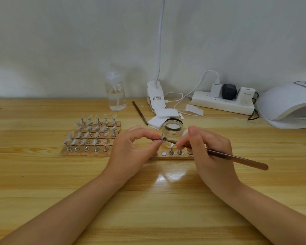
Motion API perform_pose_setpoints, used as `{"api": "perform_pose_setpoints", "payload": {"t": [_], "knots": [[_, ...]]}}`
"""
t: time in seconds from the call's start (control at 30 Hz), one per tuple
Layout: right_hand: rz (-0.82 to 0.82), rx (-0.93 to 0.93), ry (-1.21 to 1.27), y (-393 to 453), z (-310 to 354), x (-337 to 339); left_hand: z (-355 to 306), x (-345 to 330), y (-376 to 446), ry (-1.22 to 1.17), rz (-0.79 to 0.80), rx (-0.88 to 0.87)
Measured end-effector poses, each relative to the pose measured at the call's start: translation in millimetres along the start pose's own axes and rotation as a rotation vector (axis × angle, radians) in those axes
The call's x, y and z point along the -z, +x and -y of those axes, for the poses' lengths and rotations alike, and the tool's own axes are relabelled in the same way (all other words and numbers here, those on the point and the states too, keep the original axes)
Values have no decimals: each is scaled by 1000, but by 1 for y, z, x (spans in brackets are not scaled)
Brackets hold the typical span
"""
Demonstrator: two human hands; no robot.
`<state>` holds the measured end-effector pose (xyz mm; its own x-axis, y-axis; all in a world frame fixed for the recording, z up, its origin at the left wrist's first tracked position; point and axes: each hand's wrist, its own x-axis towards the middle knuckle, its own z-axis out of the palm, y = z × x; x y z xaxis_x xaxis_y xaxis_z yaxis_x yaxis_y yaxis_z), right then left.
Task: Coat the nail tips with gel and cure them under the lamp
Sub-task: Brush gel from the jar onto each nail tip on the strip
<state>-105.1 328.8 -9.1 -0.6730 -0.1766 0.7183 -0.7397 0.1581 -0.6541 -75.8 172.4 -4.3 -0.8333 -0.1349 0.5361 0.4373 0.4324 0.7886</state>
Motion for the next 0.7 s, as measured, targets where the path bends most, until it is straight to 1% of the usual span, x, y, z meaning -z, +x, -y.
{"api": "perform_pose_setpoints", "payload": {"t": [0.13, 0.27, 0.37, 0.6, 0.7], "knots": [[0, -38, 58, -2, 0, 1, 0, 1, 0, 15, -7, 25], [-54, -69, 154, -2, 1, 2, -3, 0, -1, -11, -14, 71], [-76, -75, 155, 0, 1, 2, -4, 0, -1, -55, -18, 107], [-66, -90, 141, -1, 0, 0, -2, 0, 0, -5, 28, 28], [-48, -80, 115, -1, 0, 0, 0, 0, -1, -7, 31, 44]]}}
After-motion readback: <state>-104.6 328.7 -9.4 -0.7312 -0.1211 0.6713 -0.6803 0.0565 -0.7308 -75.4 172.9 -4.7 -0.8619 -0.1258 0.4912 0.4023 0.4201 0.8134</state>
